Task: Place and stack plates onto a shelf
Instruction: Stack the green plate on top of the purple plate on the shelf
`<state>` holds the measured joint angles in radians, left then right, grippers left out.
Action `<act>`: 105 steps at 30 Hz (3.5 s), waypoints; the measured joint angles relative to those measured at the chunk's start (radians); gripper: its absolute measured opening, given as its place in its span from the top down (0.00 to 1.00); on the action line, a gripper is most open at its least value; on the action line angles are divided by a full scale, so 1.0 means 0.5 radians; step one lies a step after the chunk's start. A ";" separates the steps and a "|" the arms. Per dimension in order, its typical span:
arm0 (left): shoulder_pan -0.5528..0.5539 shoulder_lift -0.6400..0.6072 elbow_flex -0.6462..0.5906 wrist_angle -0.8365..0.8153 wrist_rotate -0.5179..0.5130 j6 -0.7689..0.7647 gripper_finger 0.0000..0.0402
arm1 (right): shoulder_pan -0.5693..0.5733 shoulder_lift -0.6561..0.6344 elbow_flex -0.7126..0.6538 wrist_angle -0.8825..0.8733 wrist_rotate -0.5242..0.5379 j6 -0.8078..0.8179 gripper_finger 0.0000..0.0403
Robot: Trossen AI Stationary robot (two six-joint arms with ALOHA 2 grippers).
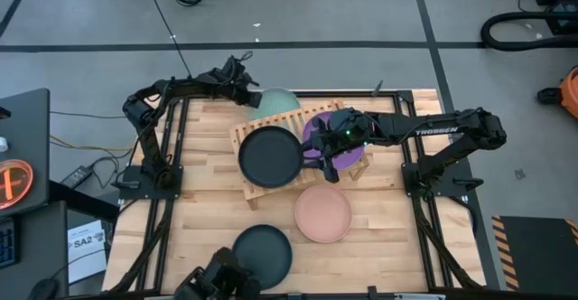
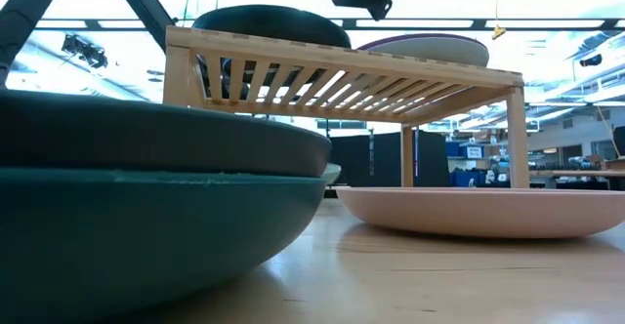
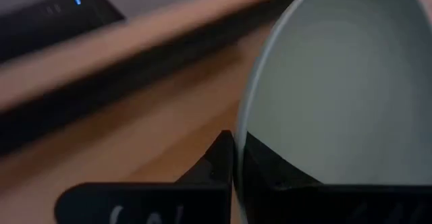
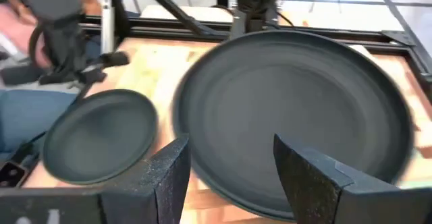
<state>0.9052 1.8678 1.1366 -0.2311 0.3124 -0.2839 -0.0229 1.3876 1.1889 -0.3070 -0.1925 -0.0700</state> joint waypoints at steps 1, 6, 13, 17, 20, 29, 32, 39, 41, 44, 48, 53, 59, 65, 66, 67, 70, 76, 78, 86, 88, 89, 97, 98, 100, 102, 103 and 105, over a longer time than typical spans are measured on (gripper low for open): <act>0.013 -0.025 0.016 -0.004 -0.007 0.000 0.97 | 0.023 0.000 0.000 0.006 0.003 0.000 0.46; 0.063 -0.187 0.135 -0.015 -0.033 0.001 0.97 | 0.163 0.000 0.000 0.065 0.048 0.001 0.46; 0.069 -0.461 0.384 -0.176 -0.241 0.125 0.97 | 0.390 0.000 0.000 0.076 0.263 0.156 0.46; 0.069 -0.588 0.557 -0.286 -0.322 0.171 0.97 | 0.531 0.005 0.000 0.091 0.396 0.301 0.46; 0.056 -0.678 0.670 -0.319 -0.363 0.172 0.97 | 0.635 0.057 -0.001 0.146 0.537 0.401 0.46; -0.035 -0.956 0.909 -0.436 -0.361 0.174 0.97 | 0.767 0.449 -0.001 0.657 0.604 0.424 0.46; -0.066 -1.043 0.925 -0.499 -0.359 0.176 0.97 | 0.766 0.553 -0.002 0.777 0.604 0.471 0.46; -0.102 -1.192 0.927 -0.645 -0.360 0.201 0.97 | 0.767 0.747 -0.001 0.966 0.599 0.643 0.46; -0.101 -1.213 0.927 -0.696 -0.361 0.202 0.97 | 0.767 0.796 0.000 1.003 0.599 0.691 0.46; -0.106 -1.220 0.927 -0.742 -0.364 0.242 0.96 | 0.767 0.865 0.000 1.063 0.601 0.751 0.46; -0.100 -1.224 0.927 -0.822 -0.384 0.338 0.96 | 0.767 0.927 0.000 1.142 0.615 0.772 0.46; -0.100 -1.224 0.927 -0.872 -0.386 0.348 0.96 | 0.766 0.933 0.001 1.152 0.779 0.760 0.46; -0.100 -1.224 0.927 -0.882 -0.386 0.348 0.96 | 0.745 0.932 0.001 1.151 0.819 0.716 0.46; -0.101 -1.224 0.927 -0.883 -0.386 0.346 0.96 | 0.723 0.932 0.001 1.145 0.957 0.693 0.46; -0.101 -1.224 0.927 -0.885 -0.386 0.345 0.96 | 0.718 0.932 0.001 1.144 0.990 0.673 0.46; -0.101 -1.224 0.927 -0.889 -0.386 0.345 0.96 | 0.713 0.932 0.001 1.142 1.030 0.662 0.46; -0.100 -1.224 0.927 -0.899 -0.386 0.345 0.96 | 0.685 0.932 0.001 1.133 1.137 0.657 0.46; -0.100 -1.224 0.927 -0.908 -0.386 0.344 0.96 | 0.615 0.930 0.001 1.135 1.242 0.652 0.46; -0.100 -1.224 0.927 -0.908 -0.386 0.344 0.96 | 0.587 0.930 0.001 1.133 1.251 0.651 0.46; -0.100 -1.224 0.926 -0.908 -0.386 0.343 0.96 | 0.492 0.928 0.002 1.136 1.241 0.672 0.46; -0.100 -1.224 0.926 -0.908 -0.386 0.343 0.96 | 0.482 0.928 0.002 1.136 1.237 0.672 0.46; -0.100 -1.224 0.926 -0.908 -0.386 0.343 0.96 | 0.480 0.928 0.002 1.135 1.239 0.672 0.46; -0.100 -1.224 0.926 -0.908 -0.386 0.342 0.96 | 0.478 0.928 0.002 1.129 1.359 0.680 0.46; -0.100 -1.224 0.926 -0.907 -0.386 0.342 0.96 | 0.474 0.928 0.002 1.129 1.381 0.680 0.46; -0.100 -1.224 0.926 -0.908 -0.386 0.342 0.96 | 0.461 0.928 0.002 1.129 1.425 0.686 0.46; -0.100 -1.224 0.926 -0.908 -0.386 0.342 0.96 | 0.449 0.928 0.002 1.129 1.457 0.704 0.46; -0.100 -1.224 0.926 -0.908 -0.386 0.342 0.96 | 0.443 0.928 0.002 1.130 1.456 0.722 0.46; -0.100 -1.224 0.926 -0.907 -0.386 0.342 0.96 | 0.430 0.928 0.002 1.132 1.455 0.752 0.46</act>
<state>0.8551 1.2560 1.5997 -0.6847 0.1196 -0.1127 0.1923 1.8515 1.1900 0.2592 0.5350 0.3062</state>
